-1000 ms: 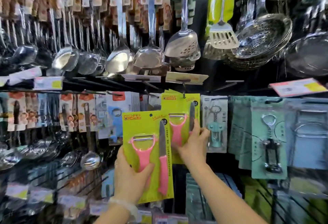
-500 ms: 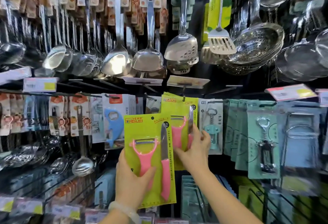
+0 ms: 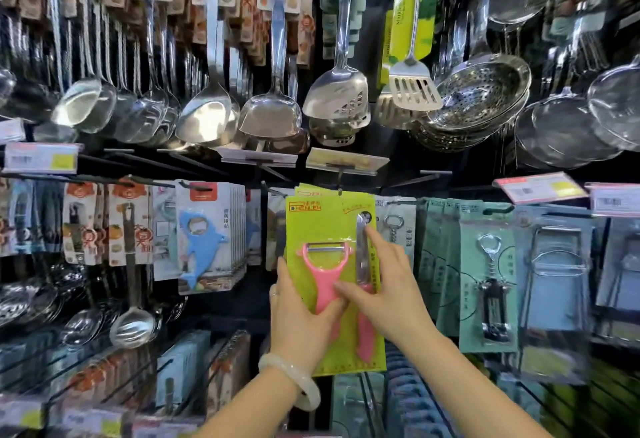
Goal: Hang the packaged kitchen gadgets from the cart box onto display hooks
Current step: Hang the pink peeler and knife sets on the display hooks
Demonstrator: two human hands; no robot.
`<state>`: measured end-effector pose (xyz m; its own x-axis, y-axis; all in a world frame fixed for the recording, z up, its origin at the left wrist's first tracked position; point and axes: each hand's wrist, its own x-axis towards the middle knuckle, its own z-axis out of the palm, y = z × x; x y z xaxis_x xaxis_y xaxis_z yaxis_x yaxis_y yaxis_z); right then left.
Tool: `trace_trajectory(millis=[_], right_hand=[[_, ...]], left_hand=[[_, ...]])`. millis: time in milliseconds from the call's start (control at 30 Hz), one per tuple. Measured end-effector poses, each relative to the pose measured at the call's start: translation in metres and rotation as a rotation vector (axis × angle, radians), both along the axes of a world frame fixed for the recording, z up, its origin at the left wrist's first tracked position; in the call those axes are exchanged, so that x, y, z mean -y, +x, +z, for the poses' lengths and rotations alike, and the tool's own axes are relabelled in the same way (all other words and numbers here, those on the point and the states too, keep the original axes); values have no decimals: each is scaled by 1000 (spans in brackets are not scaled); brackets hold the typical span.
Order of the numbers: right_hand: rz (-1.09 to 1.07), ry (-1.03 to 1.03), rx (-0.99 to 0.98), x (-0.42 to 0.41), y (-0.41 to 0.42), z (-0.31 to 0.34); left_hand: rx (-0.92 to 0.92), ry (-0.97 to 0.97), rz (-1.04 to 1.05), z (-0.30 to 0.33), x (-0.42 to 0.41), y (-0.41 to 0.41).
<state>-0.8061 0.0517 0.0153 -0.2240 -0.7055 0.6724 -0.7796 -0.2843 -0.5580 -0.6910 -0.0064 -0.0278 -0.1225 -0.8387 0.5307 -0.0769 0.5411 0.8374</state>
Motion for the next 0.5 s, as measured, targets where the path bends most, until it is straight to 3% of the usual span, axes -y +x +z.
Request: trace_trajectory(millis=[500], right_hand=[[-39, 55, 6, 28, -16, 13]], left_hand=[[126, 58, 31, 24, 18, -11]])
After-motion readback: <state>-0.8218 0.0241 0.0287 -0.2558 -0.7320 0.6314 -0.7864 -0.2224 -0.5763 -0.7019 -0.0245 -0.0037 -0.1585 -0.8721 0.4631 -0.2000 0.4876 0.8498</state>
